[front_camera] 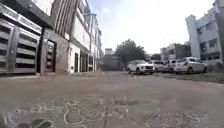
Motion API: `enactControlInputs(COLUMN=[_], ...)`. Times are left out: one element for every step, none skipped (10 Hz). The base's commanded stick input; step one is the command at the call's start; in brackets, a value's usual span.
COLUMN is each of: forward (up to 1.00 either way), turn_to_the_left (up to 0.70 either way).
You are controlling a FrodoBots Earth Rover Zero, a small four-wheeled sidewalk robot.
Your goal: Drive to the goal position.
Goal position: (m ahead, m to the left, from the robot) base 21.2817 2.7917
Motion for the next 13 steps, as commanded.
enactControlInputs(forward=[1.0,1.0,1.0,1.0,1.0,1.0,1.0,1.0,1.0,1.0,1.0,1.0,1.0], turn_to_the_left=[-0.34,-0.34,-0.29,0.06,0.06,0.06,0.06,0.06,0.02,-0.16,-0.3,-0.12,0.01])
